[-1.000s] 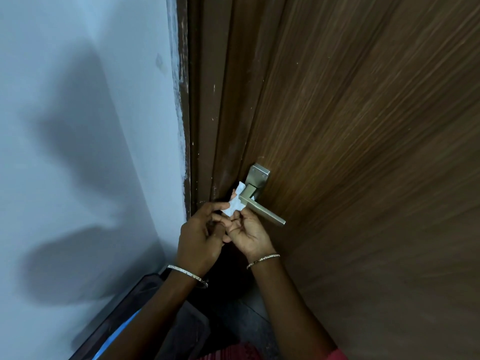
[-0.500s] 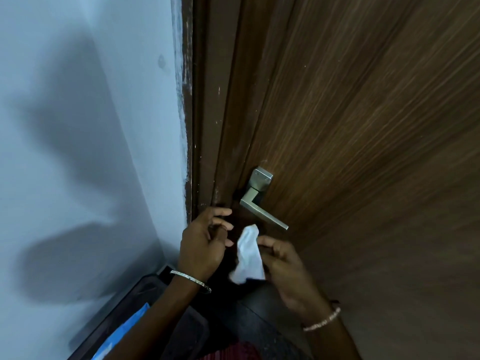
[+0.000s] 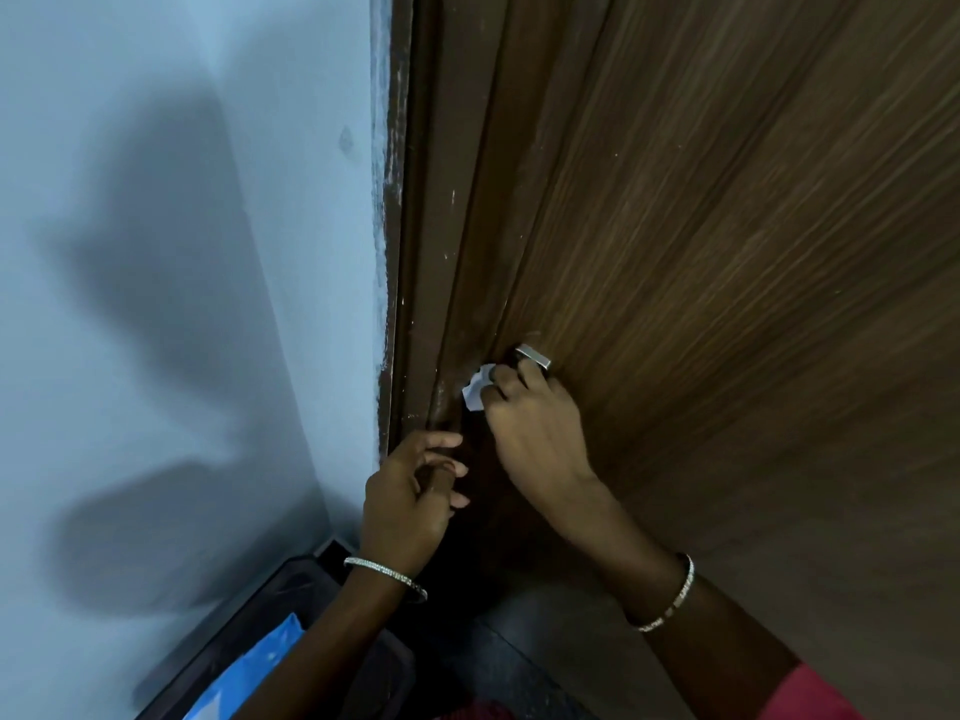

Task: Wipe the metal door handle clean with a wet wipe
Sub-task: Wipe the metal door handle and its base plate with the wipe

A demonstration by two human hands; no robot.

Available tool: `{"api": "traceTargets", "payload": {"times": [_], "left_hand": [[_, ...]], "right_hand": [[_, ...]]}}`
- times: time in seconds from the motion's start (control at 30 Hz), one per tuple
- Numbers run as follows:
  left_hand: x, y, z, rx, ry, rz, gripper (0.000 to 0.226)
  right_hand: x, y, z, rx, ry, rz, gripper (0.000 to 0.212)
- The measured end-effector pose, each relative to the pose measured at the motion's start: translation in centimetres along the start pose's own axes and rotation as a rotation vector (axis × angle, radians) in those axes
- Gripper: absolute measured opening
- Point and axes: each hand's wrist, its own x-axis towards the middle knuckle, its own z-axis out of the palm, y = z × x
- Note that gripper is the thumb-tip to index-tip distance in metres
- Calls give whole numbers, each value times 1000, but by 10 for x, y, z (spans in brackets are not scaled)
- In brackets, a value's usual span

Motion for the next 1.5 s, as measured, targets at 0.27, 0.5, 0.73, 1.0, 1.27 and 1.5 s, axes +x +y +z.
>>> {"api": "traceTargets", "payload": {"times": [0.27, 0.5, 0.73, 1.0, 1.27, 1.5], "left_hand": [[1, 0, -1, -36, -8, -35, 31], [2, -2, 3, -16, -18, -12, 31], [15, 3, 12, 168, 30, 227, 36], [34, 12, 40, 234, -1, 264, 36], [50, 19, 63, -193, 153, -165, 19], [38, 32, 72, -105, 365, -86, 30]], "right_hand": [[2, 15, -3, 207, -213, -76, 47], [2, 22, -4, 236, -123, -158, 41], [-8, 10, 4, 452, -4, 38, 42], [-29, 29, -5, 1036, 35, 159, 50], [-95, 41, 20, 1121, 109, 626, 17], [-91, 43, 27, 1472, 79, 782, 28]]}}
